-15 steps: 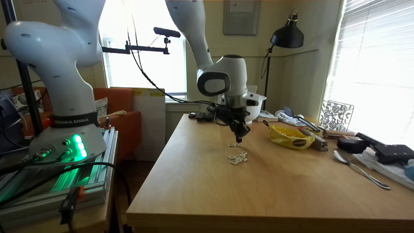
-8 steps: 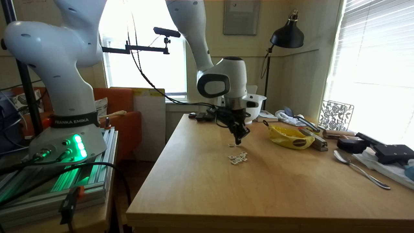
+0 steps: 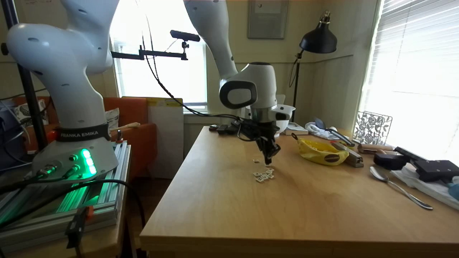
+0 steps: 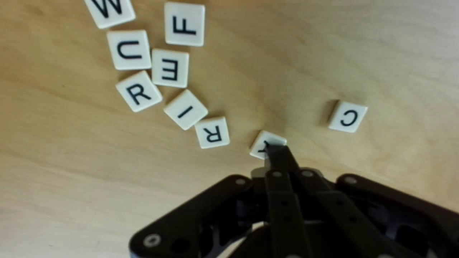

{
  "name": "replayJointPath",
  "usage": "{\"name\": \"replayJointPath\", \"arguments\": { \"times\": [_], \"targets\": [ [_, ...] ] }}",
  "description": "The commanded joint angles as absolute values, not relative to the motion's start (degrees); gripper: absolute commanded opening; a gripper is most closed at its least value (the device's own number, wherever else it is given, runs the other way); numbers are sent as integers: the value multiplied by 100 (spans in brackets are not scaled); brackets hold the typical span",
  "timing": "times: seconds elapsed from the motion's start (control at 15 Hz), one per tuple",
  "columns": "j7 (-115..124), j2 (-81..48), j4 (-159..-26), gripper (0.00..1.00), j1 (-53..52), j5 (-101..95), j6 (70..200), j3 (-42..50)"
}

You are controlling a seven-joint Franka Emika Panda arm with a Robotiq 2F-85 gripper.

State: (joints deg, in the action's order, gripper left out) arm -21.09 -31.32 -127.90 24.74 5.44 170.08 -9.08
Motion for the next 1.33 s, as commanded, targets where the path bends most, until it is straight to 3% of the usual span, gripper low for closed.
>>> {"name": "replayJointPath", "arguments": {
  "times": [0.0,0.67,1.27],
  "targets": [
    [-1252,-3144,-12801,0,2035,669,16831,-450],
    [869,-3010,-12790,0,1019,950,16279,335],
    [1635,-3027,-12740,0,756,1309,16185,400]
  ]
}}
